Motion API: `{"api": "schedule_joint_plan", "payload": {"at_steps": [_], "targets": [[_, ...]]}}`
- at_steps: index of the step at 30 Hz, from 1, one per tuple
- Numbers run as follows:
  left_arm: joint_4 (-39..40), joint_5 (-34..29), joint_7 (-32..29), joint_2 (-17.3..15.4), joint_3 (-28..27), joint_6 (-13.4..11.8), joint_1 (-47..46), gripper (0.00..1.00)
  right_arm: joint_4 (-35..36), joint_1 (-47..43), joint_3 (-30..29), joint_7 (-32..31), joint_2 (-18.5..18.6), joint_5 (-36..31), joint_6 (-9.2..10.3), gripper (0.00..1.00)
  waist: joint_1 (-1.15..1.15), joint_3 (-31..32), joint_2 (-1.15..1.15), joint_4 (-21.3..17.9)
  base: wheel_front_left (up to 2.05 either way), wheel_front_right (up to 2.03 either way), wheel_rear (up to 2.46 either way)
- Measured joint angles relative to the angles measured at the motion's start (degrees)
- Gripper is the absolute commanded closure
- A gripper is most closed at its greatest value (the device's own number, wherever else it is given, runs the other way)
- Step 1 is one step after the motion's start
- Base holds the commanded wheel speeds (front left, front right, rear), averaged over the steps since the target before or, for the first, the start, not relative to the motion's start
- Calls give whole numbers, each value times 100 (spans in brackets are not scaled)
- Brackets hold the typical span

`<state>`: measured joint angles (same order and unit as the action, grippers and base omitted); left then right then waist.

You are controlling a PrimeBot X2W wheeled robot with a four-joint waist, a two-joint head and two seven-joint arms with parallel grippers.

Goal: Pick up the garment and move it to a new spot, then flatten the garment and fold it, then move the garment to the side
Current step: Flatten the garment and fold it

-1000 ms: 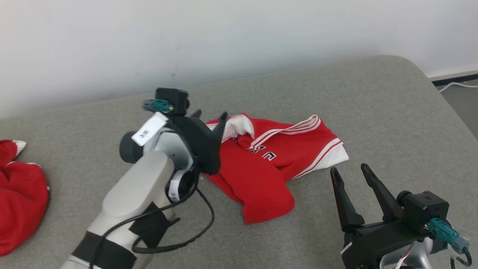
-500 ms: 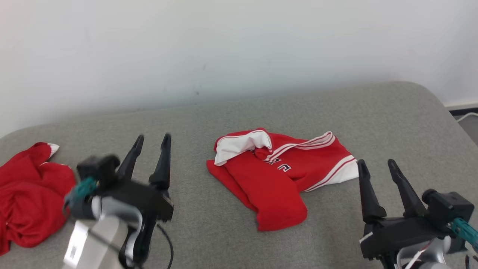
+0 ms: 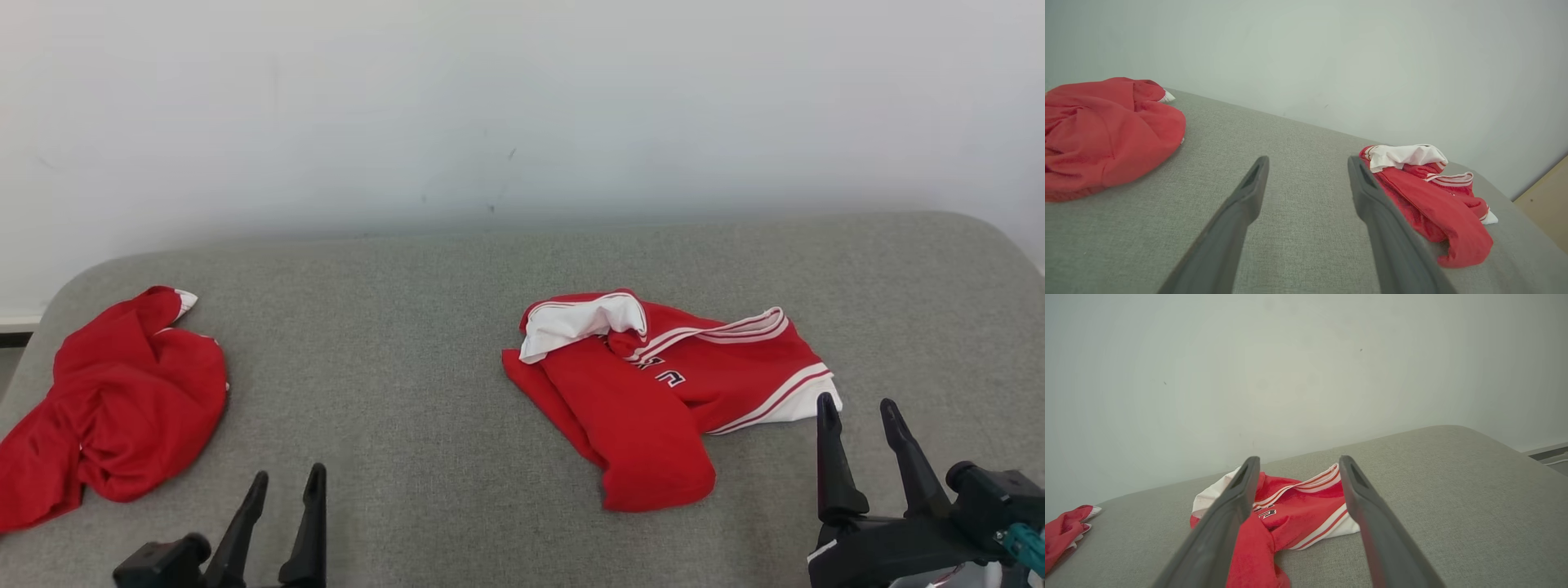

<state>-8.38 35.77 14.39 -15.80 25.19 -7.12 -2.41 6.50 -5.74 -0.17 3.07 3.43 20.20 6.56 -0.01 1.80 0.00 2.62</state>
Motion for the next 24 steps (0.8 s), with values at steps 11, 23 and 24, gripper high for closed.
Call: {"api": "schedule_joint_plan", "payload": {"at_steps": [11, 23, 24], "targets": [[427, -238, -181, -189, 46, 0, 165, 0, -264, 104, 156, 160, -30, -4, 7, 0, 1, -241, 0, -143, 0, 0, 0], [167, -715, -1159, 153, 1092, 185, -1090, 0, -404, 280, 327, 277, -32, -41, 5, 0, 1, -337, 0, -723, 0, 0, 0], [82, -719, -1271, 183, 1132, 210, -1211, 0, -407, 279, 342, 286, -32, -43, 5, 0, 1, -345, 0, -786, 0, 0, 0]]}}
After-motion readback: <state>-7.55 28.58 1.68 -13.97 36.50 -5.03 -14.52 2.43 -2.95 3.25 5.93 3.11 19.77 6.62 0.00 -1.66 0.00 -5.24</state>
